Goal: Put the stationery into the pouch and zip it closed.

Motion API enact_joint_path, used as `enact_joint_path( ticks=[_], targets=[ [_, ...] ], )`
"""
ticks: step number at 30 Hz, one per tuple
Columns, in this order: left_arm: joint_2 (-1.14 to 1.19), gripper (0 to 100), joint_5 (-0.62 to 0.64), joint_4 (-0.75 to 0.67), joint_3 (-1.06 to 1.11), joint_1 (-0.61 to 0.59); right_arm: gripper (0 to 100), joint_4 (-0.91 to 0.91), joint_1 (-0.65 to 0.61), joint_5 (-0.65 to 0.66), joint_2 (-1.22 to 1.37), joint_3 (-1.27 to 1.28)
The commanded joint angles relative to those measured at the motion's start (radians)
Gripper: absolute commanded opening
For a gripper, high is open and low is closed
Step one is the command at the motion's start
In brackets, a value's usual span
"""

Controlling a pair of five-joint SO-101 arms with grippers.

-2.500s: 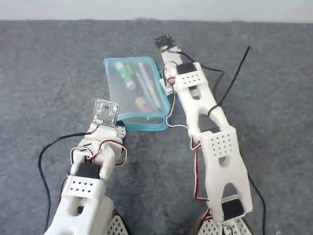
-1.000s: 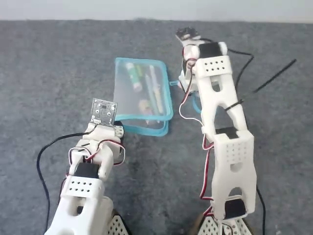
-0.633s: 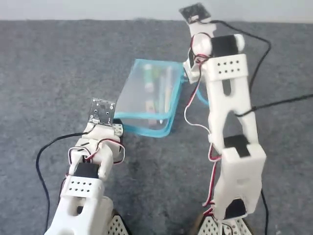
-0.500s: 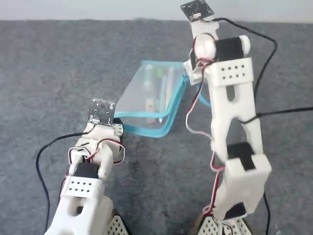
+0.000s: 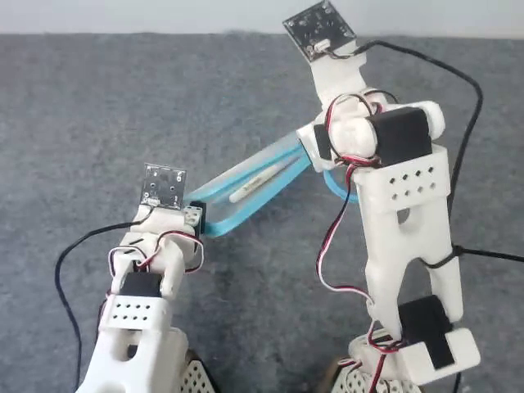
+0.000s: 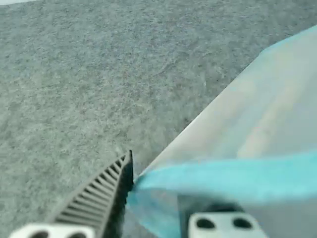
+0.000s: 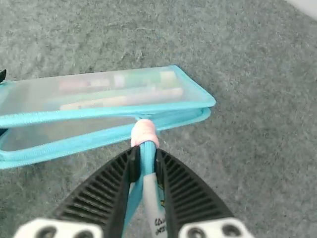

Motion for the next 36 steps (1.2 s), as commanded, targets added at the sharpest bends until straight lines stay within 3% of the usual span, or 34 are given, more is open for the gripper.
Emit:
enact_joint_path(
  ticks=[1,11,17,20,25,33,36],
  targets=[
    [-0.003,12,-0.002,-0.028,-0.041,-0.008,0.6,0.036,-0.013,0.011,-0.114,-0.035],
    [-0.003,12,-0.002,-0.028,-0.044,-0.008,0.6,0.033,-0.036,0.060,-0.151,0.072],
    [-0.003,13,-0.055,-0.026,-0.045,-0.009,0.6,-0.165,-0.010,0.054,-0.130,0.339],
    [-0.009,14,-0.100,-0.021,-0.074,-0.075,0.6,-0.254,0.028,0.051,-0.130,0.391],
    [-0.117,20,-0.100,0.115,-0.139,-0.180,0.6,-0.229,0.038,0.052,-0.127,0.299],
    [-0.453,23,-0.107,0.384,-0.147,-0.173,0.6,-0.188,0.038,0.051,-0.117,0.199],
    [-0.555,26,-0.172,0.485,-0.148,-0.138,0.6,-0.203,0.038,0.051,-0.113,0.198]
  ],
)
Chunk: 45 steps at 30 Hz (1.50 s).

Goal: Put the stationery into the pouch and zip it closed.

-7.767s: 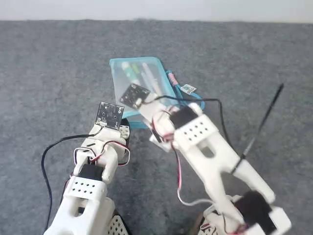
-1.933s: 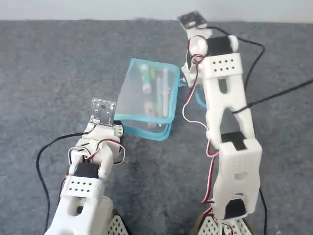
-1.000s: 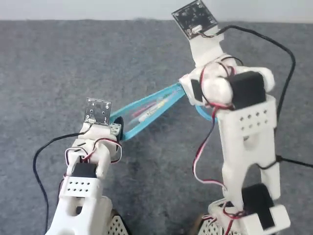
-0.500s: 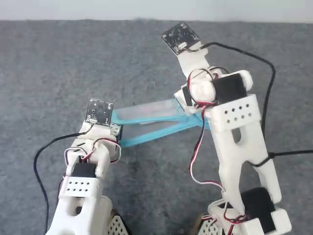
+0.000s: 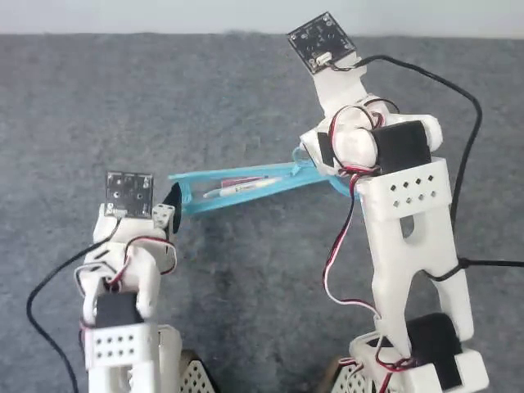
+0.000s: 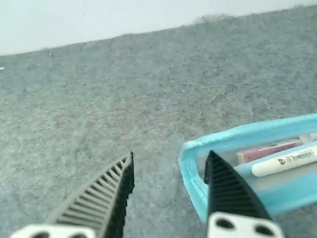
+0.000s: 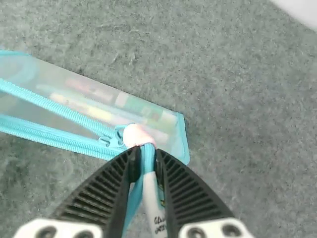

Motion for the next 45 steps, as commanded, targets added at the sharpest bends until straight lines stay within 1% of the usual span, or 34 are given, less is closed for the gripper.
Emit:
enact_joint_path(
  ticks=[1,4,7,10,13,16,20,23,26,31,33,35,37,39,45],
  targets=[
    [-0.173,27,-0.083,0.147,-0.062,0.057,0.6,-0.018,0.012,0.003,-0.013,-0.063],
    [-0.210,29,-0.117,0.219,-0.081,0.110,0.6,-0.019,0.013,0.003,-0.008,-0.063],
    [-0.199,29,-0.155,0.302,-0.140,0.124,0.6,-0.016,0.016,0.009,-0.008,-0.063],
    [-0.164,29,-0.209,0.381,-0.219,0.146,0.6,-0.012,0.015,0.011,-0.008,-0.063],
    [-0.091,29,-0.265,0.427,-0.300,0.175,0.6,-0.010,0.013,0.012,-0.008,-0.063],
    [0.037,31,-0.345,0.440,-0.372,0.203,0.6,-0.008,0.013,0.012,-0.008,-0.061],
    [0.258,32,-0.477,0.450,-0.501,0.201,0.6,-0.008,0.012,0.012,-0.008,-0.060],
    [0.428,32,-0.560,0.448,-0.636,0.180,0.6,-0.010,0.012,0.012,-0.008,-0.060],
    [0.611,32,-0.658,0.471,-0.822,0.149,0.6,-0.010,0.007,0.012,-0.007,-0.060],
    [0.888,32,-0.760,0.666,-1.116,0.143,0.6,-0.008,-0.033,0.011,-0.007,-0.058],
    [0.941,32,-0.816,0.776,-1.213,0.146,0.6,-0.008,-0.048,0.011,-0.007,-0.058],
    [0.951,32,-0.879,0.901,-1.279,0.176,0.6,-0.010,-0.053,0.009,-0.007,-0.058],
    [0.951,32,-0.896,0.980,-1.314,0.209,0.6,-0.012,-0.053,0.009,-0.004,-0.058],
    [0.951,32,-0.893,0.985,-1.307,0.229,0.6,-0.010,-0.051,0.009,0.015,-0.061],
    [0.959,32,-0.893,0.974,-1.244,0.238,0.6,-0.019,-0.051,0.005,0.071,-0.069]
  ],
)
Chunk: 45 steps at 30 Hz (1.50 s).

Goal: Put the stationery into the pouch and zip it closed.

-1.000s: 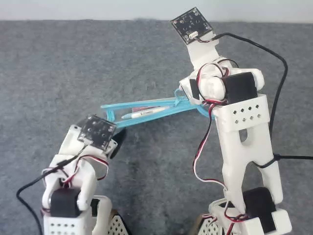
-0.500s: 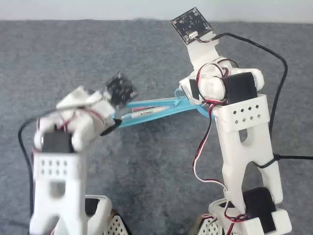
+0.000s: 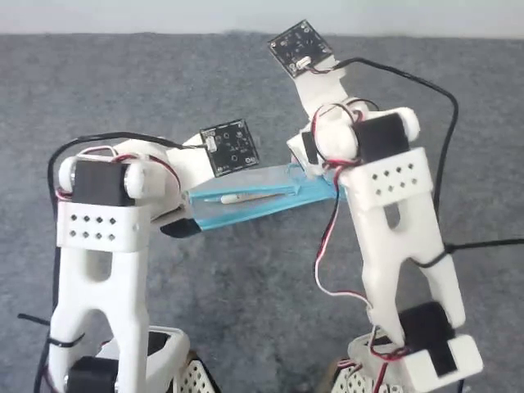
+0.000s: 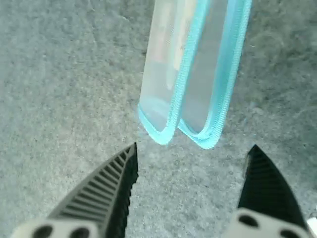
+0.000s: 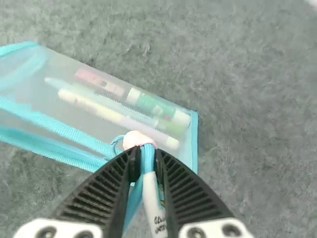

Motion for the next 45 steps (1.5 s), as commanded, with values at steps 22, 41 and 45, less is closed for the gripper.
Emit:
enact_joint_path(
  ticks=[22,41,45],
  targets=[
    [0.012,30,0.110,-0.166,0.133,0.092,0.6,0.154,-0.007,0.002,-0.007,-0.272],
    [0.169,35,0.048,-0.413,0.211,0.038,0.6,0.159,-0.007,0.002,-0.007,-0.273],
    [0.141,35,0.048,-0.396,0.196,0.040,0.6,0.157,-0.005,0.002,-0.004,-0.273]
  ],
)
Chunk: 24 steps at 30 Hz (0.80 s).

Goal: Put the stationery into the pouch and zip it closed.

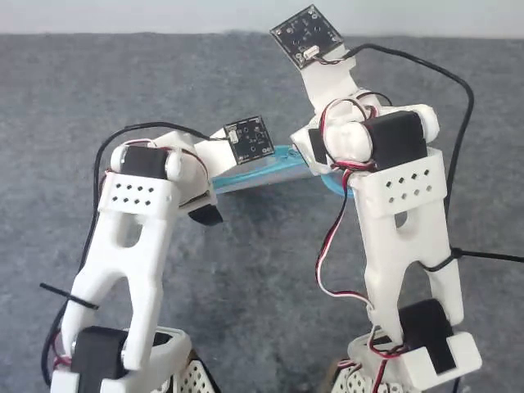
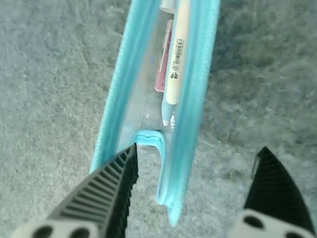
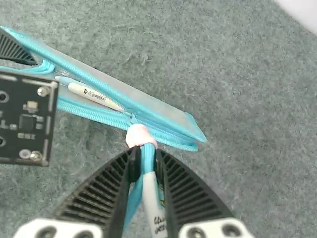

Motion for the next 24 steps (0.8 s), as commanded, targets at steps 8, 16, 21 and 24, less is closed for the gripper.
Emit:
enact_joint_path(
  ticks=[8,16,21,24],
  targets=[
    [-0.213,35,-0.005,0.012,-0.028,-0.020,0.6,0.013,-0.005,0.002,-0.012,-0.060],
    [-0.204,35,-0.009,-0.031,0.005,-0.057,0.6,0.015,-0.005,0.002,-0.008,-0.058],
    [-0.173,35,-0.044,-0.101,0.128,-0.037,0.6,0.015,-0.005,0.002,-0.010,-0.058],
    [-0.160,35,-0.049,-0.169,0.194,-0.037,0.6,0.013,-0.005,0.002,-0.008,-0.058]
  ],
)
